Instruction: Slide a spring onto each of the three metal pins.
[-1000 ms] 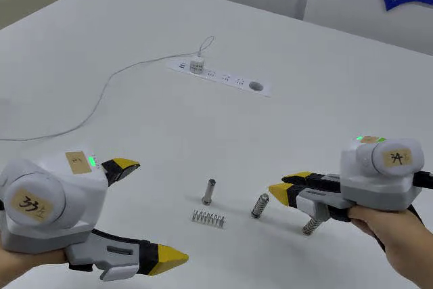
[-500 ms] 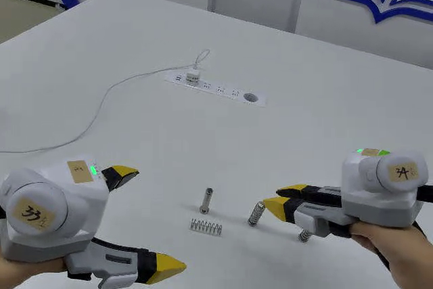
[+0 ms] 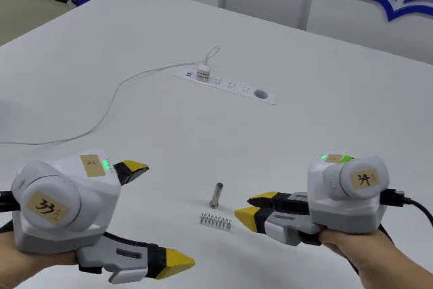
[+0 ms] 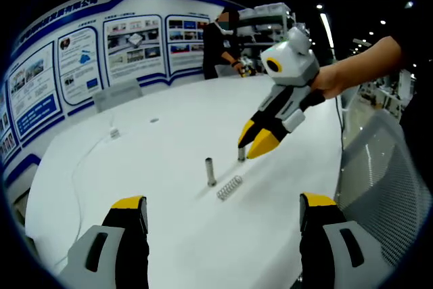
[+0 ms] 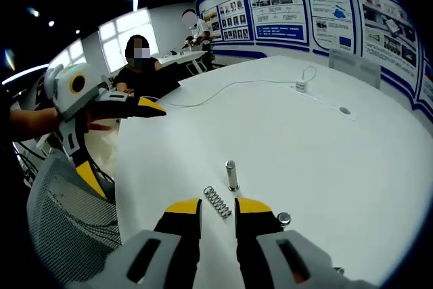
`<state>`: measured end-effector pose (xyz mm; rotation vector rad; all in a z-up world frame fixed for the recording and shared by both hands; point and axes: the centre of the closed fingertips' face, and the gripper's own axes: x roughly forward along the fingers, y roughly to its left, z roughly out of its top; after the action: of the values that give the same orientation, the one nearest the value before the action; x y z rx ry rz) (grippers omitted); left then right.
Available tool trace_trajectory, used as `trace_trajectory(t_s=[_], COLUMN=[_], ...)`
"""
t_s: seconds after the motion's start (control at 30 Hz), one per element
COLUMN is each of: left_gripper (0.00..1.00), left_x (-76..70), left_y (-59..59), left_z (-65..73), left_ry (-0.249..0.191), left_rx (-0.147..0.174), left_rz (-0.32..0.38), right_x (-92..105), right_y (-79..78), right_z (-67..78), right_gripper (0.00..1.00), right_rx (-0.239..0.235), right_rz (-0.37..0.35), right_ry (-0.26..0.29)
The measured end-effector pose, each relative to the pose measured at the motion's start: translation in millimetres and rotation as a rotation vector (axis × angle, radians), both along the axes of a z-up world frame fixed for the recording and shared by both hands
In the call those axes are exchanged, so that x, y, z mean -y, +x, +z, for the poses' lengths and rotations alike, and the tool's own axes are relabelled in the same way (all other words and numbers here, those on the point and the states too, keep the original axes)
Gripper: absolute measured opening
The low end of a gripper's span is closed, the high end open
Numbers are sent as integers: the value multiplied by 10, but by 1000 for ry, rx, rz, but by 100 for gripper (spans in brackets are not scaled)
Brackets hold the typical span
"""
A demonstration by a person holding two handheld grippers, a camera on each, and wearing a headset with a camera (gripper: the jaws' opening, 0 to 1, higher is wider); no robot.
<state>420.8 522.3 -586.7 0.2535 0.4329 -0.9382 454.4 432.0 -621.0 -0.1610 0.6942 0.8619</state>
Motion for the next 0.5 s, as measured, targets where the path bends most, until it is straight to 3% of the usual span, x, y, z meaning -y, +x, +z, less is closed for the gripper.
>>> trace_trajectory(t_s=[0.23, 0.5], left_gripper=[95, 95], left_x=[-67, -88], left_y=[-12, -17], left_z=[-61, -121], left_ry=[6, 10], left_rx=[-15, -31], left_rz=[22, 30], right_x=[-112, -152], right_y=[-1, 19], right_z=[-271, -476], right_gripper=[20, 20], right_rx=[-18, -32], right_rz=[59, 119], right_ry=[-81, -140])
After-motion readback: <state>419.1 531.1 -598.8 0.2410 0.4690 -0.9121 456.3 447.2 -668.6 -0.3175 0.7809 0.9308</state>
